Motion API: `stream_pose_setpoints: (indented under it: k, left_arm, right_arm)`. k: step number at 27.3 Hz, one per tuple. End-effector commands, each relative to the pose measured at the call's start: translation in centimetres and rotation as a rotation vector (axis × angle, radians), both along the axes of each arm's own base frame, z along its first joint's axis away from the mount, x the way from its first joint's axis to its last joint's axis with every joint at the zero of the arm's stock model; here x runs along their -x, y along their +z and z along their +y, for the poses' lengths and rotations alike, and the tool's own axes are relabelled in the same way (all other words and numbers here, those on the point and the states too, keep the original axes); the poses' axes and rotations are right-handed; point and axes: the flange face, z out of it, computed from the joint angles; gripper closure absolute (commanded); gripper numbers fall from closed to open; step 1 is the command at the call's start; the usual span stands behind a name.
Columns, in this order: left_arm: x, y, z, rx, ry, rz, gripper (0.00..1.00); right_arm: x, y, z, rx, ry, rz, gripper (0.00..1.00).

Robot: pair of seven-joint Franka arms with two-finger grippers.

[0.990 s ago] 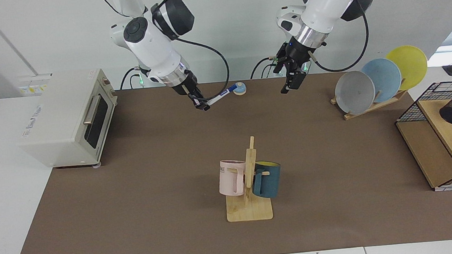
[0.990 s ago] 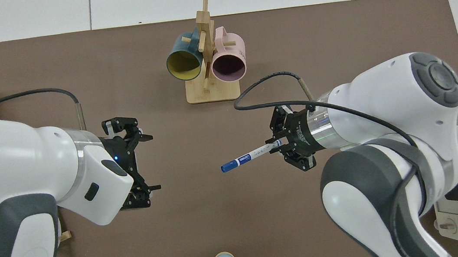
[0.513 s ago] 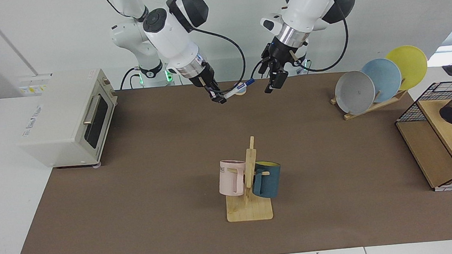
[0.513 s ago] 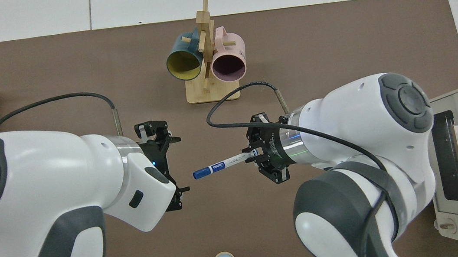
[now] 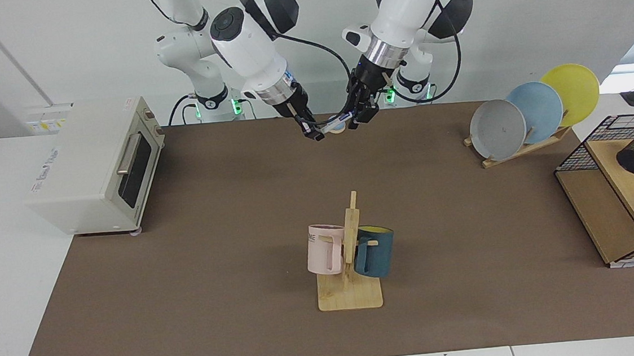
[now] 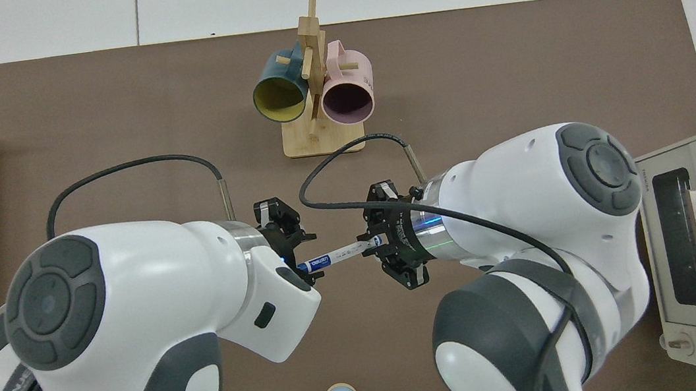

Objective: Put markers into pen holder
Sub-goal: 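Close the left gripper on the marker held by the right gripper, then open the right gripper and withdraw while the left gripper pulls the marker away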

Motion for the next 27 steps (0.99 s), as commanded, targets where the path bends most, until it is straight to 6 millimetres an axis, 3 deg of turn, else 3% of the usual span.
stream_pose_setpoints:
  k: [1, 2, 12, 13, 14, 15, 21, 27]
  left_arm:
    - [0.8, 0.0, -0.1, 0.016, 0.024, -0.011, 0.95]
    - [0.8, 0.0, -0.1, 0.015, 0.023, -0.009, 1.00]
    - [0.9, -0.2, 0.1, -0.003, 0.032, 0.000, 1.00]
    - [0.8, -0.1, 0.1, -0.005, 0.038, 0.000, 1.00]
    - [0.8, -0.1, 0.2, -0.010, 0.047, 0.004, 1.00]
    - [0.8, -0.2, 0.4, -0.022, 0.058, 0.008, 1.00]
    - [0.5, -0.7, 1.9, -0.067, 0.083, 0.050, 1.00]
    - [-1.5, -1.4, 6.7, -0.127, 0.157, 0.091, 1.00]
  right_arm:
    - [0.4, 0.6, 0.1, -0.017, -0.019, 0.000, 1.00]
    - [0.4, 0.6, 0.1, -0.017, -0.018, -0.001, 1.00]
    - [0.3, 0.5, 0.0, -0.005, 0.003, -0.016, 1.00]
    - [0.3, 0.5, 0.0, -0.003, 0.015, -0.023, 0.95]
    - [0.3, 0.5, 0.0, -0.003, 0.037, -0.031, 0.56]
    - [0.4, 0.4, -0.1, -0.001, 0.070, -0.044, 0.01]
    - [0.2, 1.3, -2.9, 0.053, 0.238, -0.117, 0.00]
    - [-0.5, 2.8, -6.8, 0.140, 0.367, -0.206, 0.00]
